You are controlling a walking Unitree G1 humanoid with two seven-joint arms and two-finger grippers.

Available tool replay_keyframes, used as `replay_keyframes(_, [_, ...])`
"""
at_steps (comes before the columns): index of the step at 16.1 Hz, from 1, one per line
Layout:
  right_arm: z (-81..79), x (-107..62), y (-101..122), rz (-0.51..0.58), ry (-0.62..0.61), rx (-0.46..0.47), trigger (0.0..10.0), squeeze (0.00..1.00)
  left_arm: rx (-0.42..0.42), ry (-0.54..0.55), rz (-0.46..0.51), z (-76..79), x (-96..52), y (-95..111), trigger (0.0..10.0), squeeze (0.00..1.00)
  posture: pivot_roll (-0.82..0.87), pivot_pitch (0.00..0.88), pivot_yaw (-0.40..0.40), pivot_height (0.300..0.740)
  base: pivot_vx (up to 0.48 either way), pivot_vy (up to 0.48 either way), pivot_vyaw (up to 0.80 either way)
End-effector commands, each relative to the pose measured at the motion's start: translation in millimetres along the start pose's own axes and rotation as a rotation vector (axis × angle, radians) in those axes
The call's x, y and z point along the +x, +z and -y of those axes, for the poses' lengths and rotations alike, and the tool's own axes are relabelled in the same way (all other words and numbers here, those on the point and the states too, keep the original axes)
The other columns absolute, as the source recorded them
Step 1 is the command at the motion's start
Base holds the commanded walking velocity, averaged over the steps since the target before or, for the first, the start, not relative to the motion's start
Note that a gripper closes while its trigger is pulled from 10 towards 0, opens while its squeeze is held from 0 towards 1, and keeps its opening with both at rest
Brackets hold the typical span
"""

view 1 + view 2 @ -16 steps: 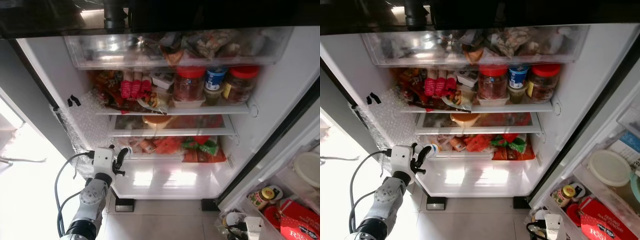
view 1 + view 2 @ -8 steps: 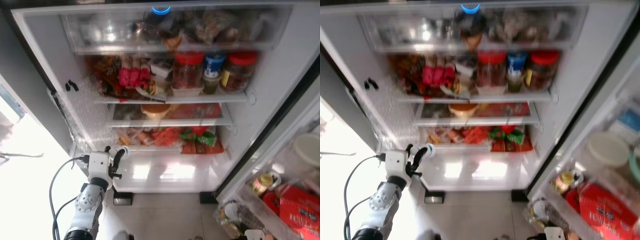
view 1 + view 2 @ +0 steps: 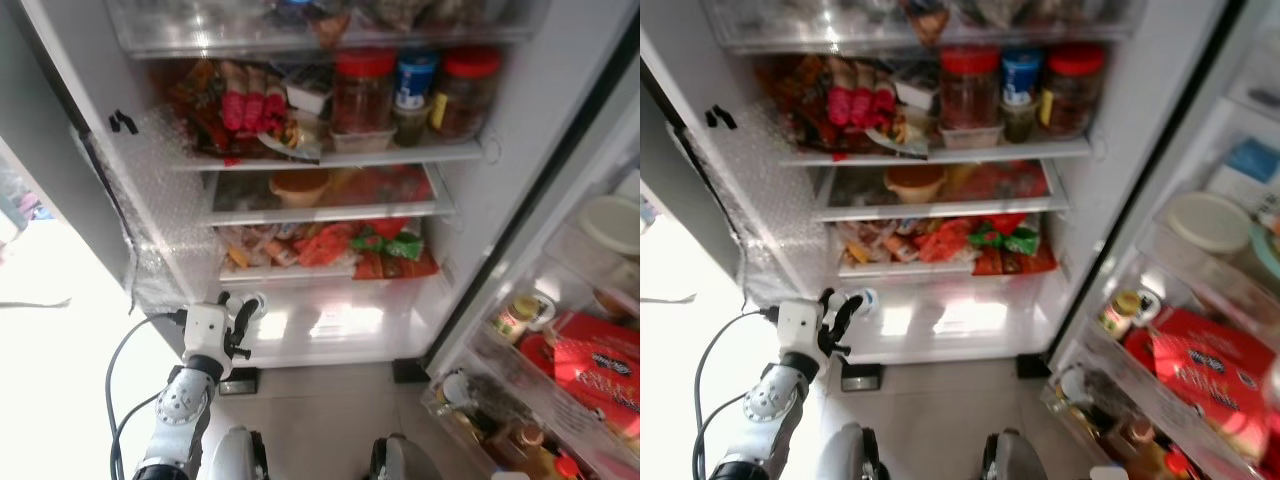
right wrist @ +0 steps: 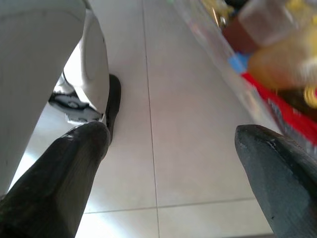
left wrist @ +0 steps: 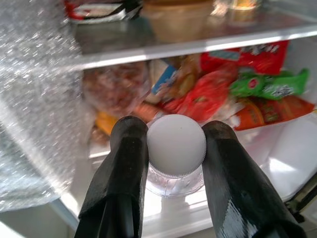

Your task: Restocking fridge

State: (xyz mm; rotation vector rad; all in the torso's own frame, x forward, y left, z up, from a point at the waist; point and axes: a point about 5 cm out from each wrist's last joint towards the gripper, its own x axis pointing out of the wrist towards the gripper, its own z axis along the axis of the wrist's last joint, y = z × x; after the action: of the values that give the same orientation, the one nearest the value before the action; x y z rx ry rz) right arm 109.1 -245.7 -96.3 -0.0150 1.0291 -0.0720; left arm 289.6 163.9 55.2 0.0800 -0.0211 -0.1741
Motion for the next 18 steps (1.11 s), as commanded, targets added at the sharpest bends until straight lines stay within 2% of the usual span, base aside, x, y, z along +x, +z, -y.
replay_keyframes(1, [0.7, -1.5, -4, -0.004, -0.004, 0.014, 10.0, 0.0, 0.013, 0.0, 0.027, 0.7, -0.3, 6, 10.0, 0.0, -0.07, 0.134, 0.005, 0.63, 0.0, 0.0, 0.0])
replay_keyframes(4, [0.3, -1.3, -4, -0.003, 0.004, 0.008, 10.0, 0.0, 0.033, -0.004, 0.061, 1.5, 2.7, 17, 10.0, 0.0, -0.06, 0.156, 0.004, 0.63, 0.0, 0.0, 0.0])
replay_keyframes(14, [-1.4, -1.0, -3, 0.011, 0.006, 0.019, 10.0, 0.0, 0.051, 0.002, 0.06, 2.2, 1.0, 23, 10.0, 0.0, -0.06, 0.192, 0.01, 0.63, 0.0, 0.0, 0.0])
replay_keyframes(16, [-1.6, -1.0, -2, 0.013, 0.008, 0.023, 10.0, 0.0, 0.073, -0.008, 0.083, 2.4, 2.0, 27, 10.0, 0.0, -0.06, 0.193, 0.011, 0.63, 0.0, 0.0, 0.0])
replay_keyframes(18, [-2.3, -0.9, -2, 0.021, 0.013, 0.028, 10.0, 0.0, 0.131, -0.033, 0.12, 4.3, 5.3, 37, 10.0, 0.0, -0.06, 0.197, 0.012, 0.63, 0.0, 0.0, 0.0])
